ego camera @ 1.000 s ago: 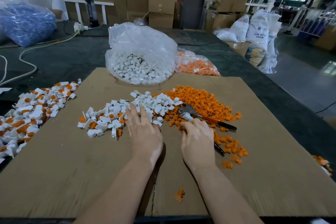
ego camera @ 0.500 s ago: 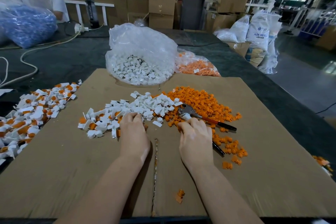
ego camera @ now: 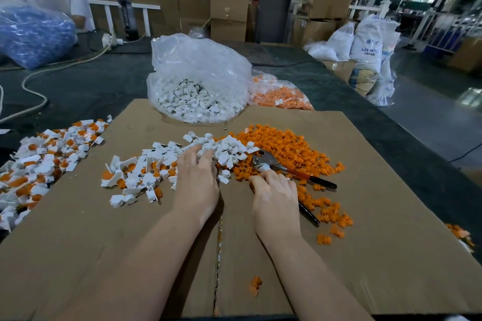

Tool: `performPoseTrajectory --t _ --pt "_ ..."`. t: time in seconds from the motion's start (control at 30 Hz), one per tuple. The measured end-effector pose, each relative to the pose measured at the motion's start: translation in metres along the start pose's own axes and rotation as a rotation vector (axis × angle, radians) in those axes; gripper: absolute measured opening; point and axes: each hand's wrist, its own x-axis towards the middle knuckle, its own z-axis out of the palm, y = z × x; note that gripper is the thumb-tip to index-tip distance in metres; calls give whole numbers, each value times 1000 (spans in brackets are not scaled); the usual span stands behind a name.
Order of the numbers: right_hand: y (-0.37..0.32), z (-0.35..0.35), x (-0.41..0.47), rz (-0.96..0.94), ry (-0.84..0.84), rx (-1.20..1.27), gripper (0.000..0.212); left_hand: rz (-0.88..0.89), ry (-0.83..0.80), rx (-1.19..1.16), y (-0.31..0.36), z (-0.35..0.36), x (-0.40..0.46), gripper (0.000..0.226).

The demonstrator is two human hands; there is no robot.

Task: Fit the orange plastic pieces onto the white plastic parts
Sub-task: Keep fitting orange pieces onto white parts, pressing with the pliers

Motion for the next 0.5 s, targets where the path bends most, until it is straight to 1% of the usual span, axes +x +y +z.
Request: performPoseTrajectory --t 0.07,0.13,0.2,0.27,0.33,0.43,0.5 --pt "0 0 0 -7 -1 -3 33 2 -100 139 -1 5 8 53" --pt "0 0 1 -15 -2 -3 32 -32 -191 283 -5 10 14 57" --pt "0 0 1 -21 -1 -3 32 -98 -276 323 -6 13 18 56" --pt "0 0 1 -24 -5 -5 32 -121 -327 340 -5 14 20 54" --pt "-1 0 1 -23 -11 -8 32 -105 -320 329 -4 16 20 51" --pt "0 1 1 -8 -21 7 30 -44 -250 291 -3 17 12 40" --pt "0 1 0 7 -36 16 29 -3 -219 291 -3 18 5 37"
